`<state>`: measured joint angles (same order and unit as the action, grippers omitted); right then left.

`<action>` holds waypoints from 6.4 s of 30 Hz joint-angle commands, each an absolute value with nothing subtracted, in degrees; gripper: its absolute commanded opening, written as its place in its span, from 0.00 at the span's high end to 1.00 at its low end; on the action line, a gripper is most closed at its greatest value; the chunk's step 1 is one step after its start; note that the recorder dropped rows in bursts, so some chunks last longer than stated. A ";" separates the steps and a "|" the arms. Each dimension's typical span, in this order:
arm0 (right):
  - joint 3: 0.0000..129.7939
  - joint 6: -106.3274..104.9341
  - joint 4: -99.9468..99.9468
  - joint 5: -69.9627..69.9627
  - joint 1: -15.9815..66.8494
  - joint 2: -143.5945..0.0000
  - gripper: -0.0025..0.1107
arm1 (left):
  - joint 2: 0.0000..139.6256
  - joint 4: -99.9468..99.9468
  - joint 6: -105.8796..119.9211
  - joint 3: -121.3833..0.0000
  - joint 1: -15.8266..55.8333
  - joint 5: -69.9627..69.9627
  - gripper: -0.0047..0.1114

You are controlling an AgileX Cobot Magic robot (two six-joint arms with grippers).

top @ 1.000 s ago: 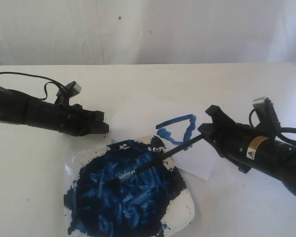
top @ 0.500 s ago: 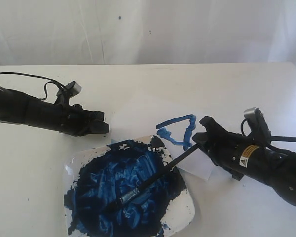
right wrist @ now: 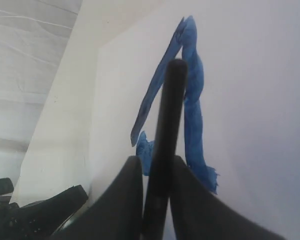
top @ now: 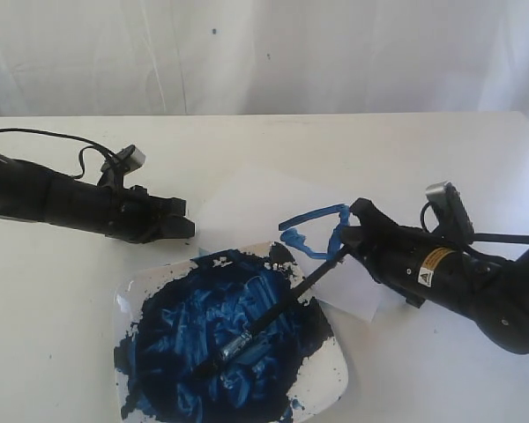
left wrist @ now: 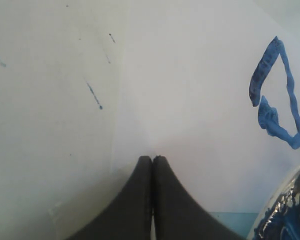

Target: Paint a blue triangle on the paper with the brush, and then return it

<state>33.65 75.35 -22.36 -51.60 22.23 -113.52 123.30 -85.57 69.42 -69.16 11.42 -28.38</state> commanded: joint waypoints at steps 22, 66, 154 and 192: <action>24.01 70.82 -21.47 -60.45 22.27 -103.08 0.39 | 125.58 -84.52 67.92 -68.12 11.79 -26.51 0.96; 10.01 43.68 -24.71 -13.51 22.27 -35.06 0.98 | 117.69 -74.41 63.77 -68.02 7.65 -27.59 0.96; 15.44 37.59 -23.94 13.17 22.27 -8.64 0.98 | 0.00 -1.20 -5.69 -0.59 5.84 -8.81 0.96; 15.44 37.59 -23.94 13.17 22.27 -8.64 0.98 | 0.00 -2.48 2.81 0.00 1.29 -13.25 0.96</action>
